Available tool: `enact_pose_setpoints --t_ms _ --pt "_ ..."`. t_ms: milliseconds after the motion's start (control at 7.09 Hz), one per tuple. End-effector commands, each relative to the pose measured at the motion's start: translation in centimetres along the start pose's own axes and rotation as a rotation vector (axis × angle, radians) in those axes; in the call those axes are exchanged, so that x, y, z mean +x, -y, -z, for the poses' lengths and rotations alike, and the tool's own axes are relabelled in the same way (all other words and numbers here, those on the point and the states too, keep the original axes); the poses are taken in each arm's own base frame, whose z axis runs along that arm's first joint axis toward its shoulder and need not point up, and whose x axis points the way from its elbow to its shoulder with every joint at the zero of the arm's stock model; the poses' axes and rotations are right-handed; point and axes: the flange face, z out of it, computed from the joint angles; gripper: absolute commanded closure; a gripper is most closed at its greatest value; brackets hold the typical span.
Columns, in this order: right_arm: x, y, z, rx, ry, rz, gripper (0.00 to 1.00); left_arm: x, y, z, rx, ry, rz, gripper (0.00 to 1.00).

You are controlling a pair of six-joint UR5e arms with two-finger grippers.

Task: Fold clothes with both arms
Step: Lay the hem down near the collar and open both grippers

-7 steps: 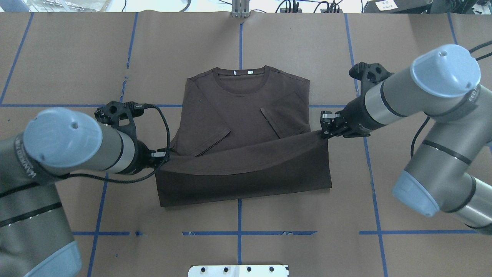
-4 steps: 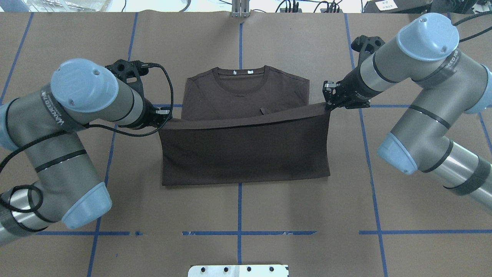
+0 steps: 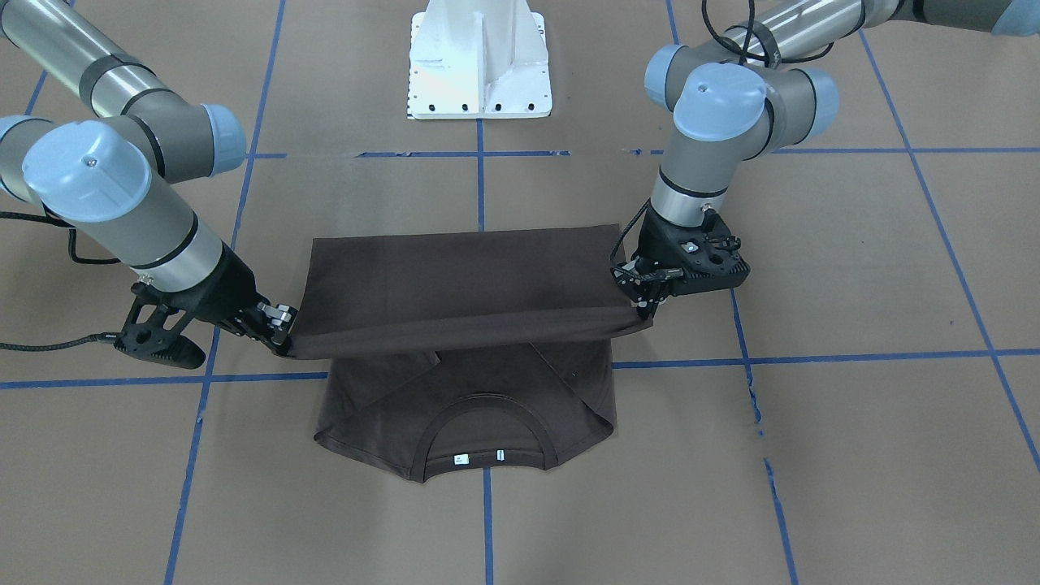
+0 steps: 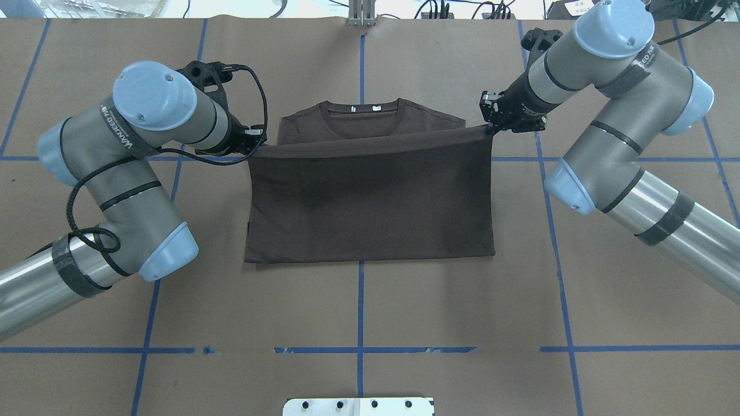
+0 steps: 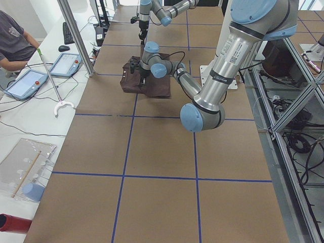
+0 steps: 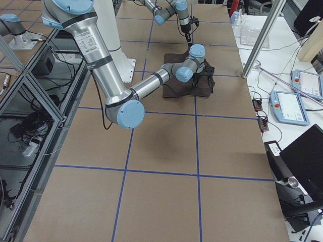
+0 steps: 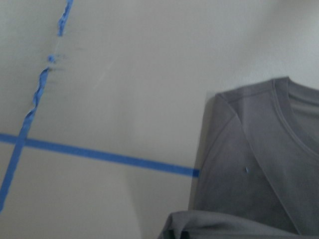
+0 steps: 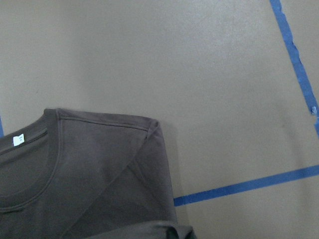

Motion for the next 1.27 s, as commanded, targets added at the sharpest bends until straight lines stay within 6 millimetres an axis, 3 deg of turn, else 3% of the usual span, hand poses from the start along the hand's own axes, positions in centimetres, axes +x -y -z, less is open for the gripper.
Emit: enact_pose_setpoints --t_ms 0,141,705,1128 --pt "-2.6 2.5 -1.1 0.010 -0.005 -0.007 1.00 1.7 1.6 -2.7 0.009 0.009 0.005 1.00" --pt "-2.8 3.3 -2.2 0.008 -0.024 -0.017 1.00 2.4 2.2 -4.0 0.014 0.031 0.011 1.00" --pt "-2.5 3.9 -3.2 0.013 -0.046 -0.028 1.00 0.7 6.1 -4.0 0.063 0.053 0.046 1.00" --pt "-2.3 4.5 -2.9 0.020 -0.046 -0.036 1.00 1.1 6.6 -5.6 0.068 0.033 0.041 1.00"
